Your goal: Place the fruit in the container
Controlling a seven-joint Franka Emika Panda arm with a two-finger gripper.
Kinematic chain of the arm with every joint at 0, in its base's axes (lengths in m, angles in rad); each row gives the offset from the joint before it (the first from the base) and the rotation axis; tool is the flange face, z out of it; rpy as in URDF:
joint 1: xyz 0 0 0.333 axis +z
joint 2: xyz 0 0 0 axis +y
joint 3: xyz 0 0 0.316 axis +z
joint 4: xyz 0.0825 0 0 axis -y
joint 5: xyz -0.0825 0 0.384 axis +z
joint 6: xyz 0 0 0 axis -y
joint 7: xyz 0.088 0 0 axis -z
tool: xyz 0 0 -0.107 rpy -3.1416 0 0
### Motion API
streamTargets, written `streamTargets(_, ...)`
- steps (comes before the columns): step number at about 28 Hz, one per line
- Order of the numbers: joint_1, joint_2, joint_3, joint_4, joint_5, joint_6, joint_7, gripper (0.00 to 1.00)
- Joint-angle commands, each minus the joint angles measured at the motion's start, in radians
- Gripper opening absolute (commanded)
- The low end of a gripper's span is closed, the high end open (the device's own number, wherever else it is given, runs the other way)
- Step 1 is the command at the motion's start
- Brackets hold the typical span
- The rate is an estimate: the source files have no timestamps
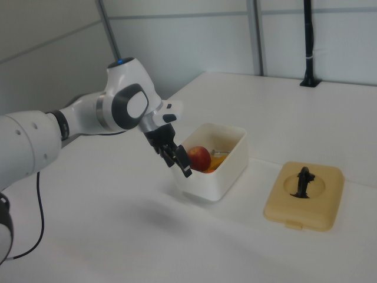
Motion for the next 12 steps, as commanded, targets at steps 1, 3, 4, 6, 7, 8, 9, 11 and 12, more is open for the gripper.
streamTargets(1,-0.026,-0.088,-0.01,-0.039,0.058,-0.115,-0.17,1.0)
streamTargets(3,-0.027,-0.121,-0.056,-0.048,0.087,-0.147,-0.23,1.0)
streamTargets(4,-0.023,-0.132,-0.079,-0.052,0.096,-0.158,-0.253,1.0)
streamTargets(6,-0.015,-0.149,-0.118,-0.056,0.117,-0.181,-0.3,1.0)
streamTargets(7,-0.01,-0.158,-0.133,-0.057,0.127,-0.19,-0.323,1.0)
streamTargets(8,-0.004,-0.175,-0.163,-0.057,0.14,-0.21,-0.364,1.0)
streamTargets(9,-0.003,-0.181,-0.179,-0.059,0.145,-0.221,-0.382,1.0)
streamTargets(11,-0.001,-0.186,-0.203,-0.059,0.151,-0.241,-0.408,1.0)
streamTargets(12,0.0,-0.19,-0.213,-0.059,0.153,-0.247,-0.415,1.0)
